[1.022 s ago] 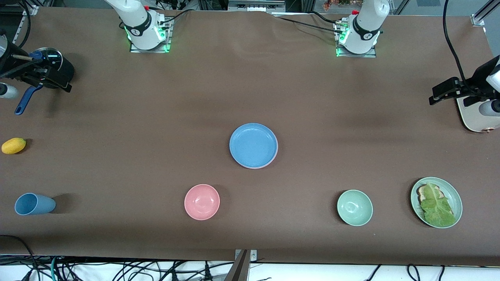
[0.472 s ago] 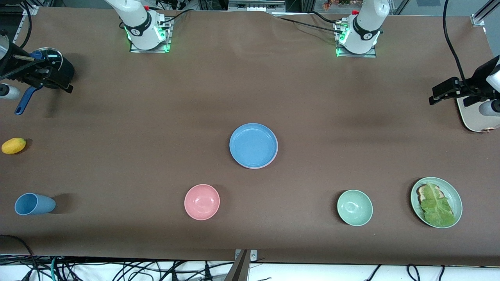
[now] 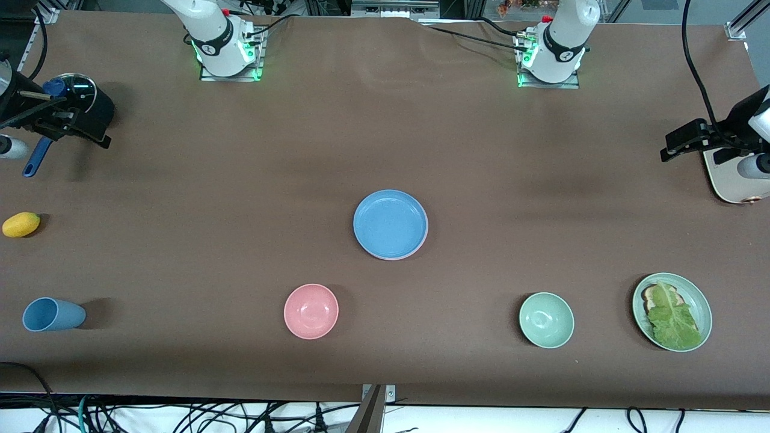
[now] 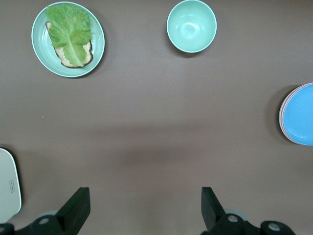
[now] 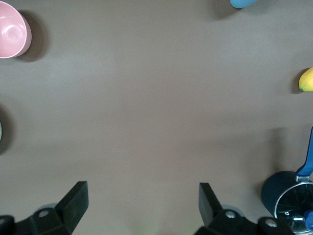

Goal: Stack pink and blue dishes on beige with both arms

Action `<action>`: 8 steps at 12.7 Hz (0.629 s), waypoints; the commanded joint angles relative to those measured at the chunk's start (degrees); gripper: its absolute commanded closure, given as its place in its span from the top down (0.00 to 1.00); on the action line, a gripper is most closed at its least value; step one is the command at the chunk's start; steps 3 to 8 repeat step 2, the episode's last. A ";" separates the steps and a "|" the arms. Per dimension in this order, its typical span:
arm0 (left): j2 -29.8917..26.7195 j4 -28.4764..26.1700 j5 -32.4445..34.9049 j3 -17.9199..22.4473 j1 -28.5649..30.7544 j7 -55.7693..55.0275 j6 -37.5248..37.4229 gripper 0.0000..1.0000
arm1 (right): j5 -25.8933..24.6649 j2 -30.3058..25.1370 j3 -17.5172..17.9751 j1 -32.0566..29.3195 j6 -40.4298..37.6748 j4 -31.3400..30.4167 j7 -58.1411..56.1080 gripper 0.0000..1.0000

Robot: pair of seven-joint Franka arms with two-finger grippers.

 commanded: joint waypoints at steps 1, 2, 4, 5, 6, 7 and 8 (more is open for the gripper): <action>0.58 1.66 -1.00 -0.01 0.06 0.02 -0.42 1.00 | -0.48 2.13 1.03 -1.27 -2.06 3.67 -0.79 1.00; 0.58 1.66 -1.00 -0.01 0.06 0.02 -0.42 1.00 | -0.40 2.04 1.03 -1.27 -2.06 3.68 -0.79 1.00; 0.58 1.66 -1.00 -0.01 0.06 0.02 -0.42 1.00 | -0.40 2.04 1.03 -1.27 -2.06 3.68 -0.79 1.00; 0.58 1.66 -1.00 -0.01 0.06 0.02 -0.42 1.00 | -0.40 2.04 1.03 -1.27 -2.06 3.68 -0.79 1.00; 0.58 1.66 -1.00 -0.01 0.06 0.02 -0.42 1.00 | -0.40 2.04 1.03 -1.27 -2.06 3.68 -0.79 1.00; 0.58 1.66 -1.00 -0.01 0.06 0.02 -0.42 1.00 | -0.40 2.04 1.03 -1.27 -2.06 3.68 -0.79 1.00; 0.58 1.66 -1.00 -0.01 0.06 0.02 -0.42 1.00 | -0.40 2.04 1.03 -1.27 -2.06 3.68 -0.79 1.00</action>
